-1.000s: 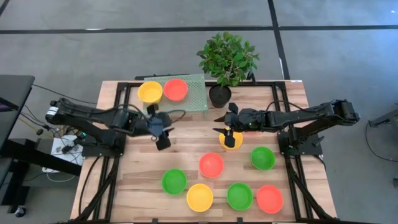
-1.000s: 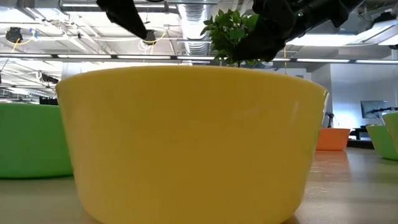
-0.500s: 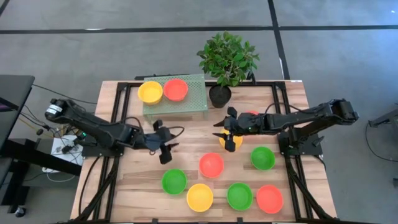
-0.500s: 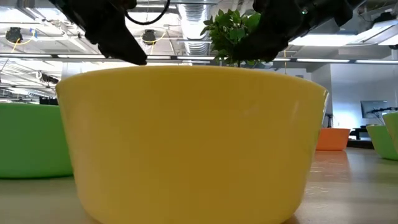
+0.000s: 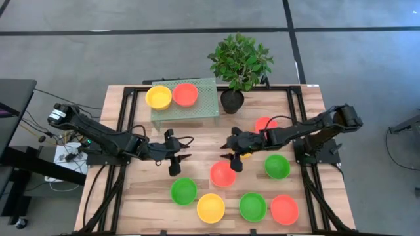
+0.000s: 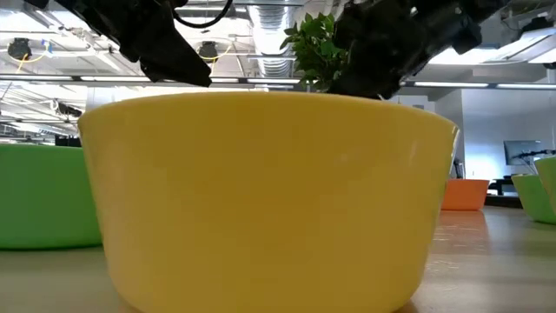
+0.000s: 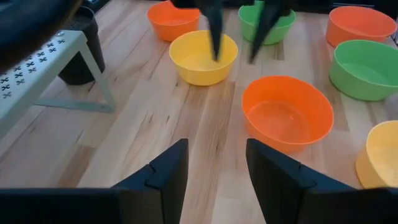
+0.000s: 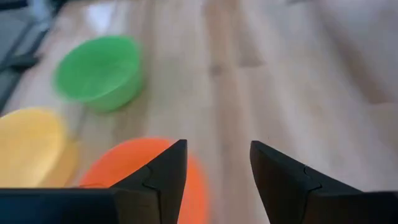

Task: Pick & Place Mini bowls
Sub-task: Stack the orange bowl on top of the other orange bowl on the shelf

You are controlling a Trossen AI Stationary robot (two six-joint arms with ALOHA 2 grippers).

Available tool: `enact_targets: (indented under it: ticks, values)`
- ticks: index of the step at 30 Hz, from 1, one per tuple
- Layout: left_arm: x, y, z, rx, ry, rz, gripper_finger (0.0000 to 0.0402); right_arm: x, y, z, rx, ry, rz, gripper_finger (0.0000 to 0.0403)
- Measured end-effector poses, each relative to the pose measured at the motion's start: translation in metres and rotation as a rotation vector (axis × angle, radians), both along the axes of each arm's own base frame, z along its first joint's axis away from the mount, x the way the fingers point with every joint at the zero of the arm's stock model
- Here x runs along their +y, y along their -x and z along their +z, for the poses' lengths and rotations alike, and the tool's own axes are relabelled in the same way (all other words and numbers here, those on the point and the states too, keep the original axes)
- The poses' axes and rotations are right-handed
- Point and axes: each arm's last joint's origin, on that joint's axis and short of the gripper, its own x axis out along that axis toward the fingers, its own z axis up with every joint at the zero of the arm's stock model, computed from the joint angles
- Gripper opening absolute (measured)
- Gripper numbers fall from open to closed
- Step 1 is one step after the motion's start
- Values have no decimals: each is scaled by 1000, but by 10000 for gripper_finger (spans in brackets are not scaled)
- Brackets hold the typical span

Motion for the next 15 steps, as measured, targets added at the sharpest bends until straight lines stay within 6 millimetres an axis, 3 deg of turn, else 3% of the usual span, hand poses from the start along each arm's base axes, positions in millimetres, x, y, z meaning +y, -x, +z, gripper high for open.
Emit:
enact_targets:
  ticks: [8, 15]
  values:
    - [0, 1, -3, 6, -2, 0, 163, 56, 0, -10, 116, -32, 324, 144]
    - [0, 1, -2, 3, -1, 0, 163, 85, 4, -41, 213, 16, 361, 146]
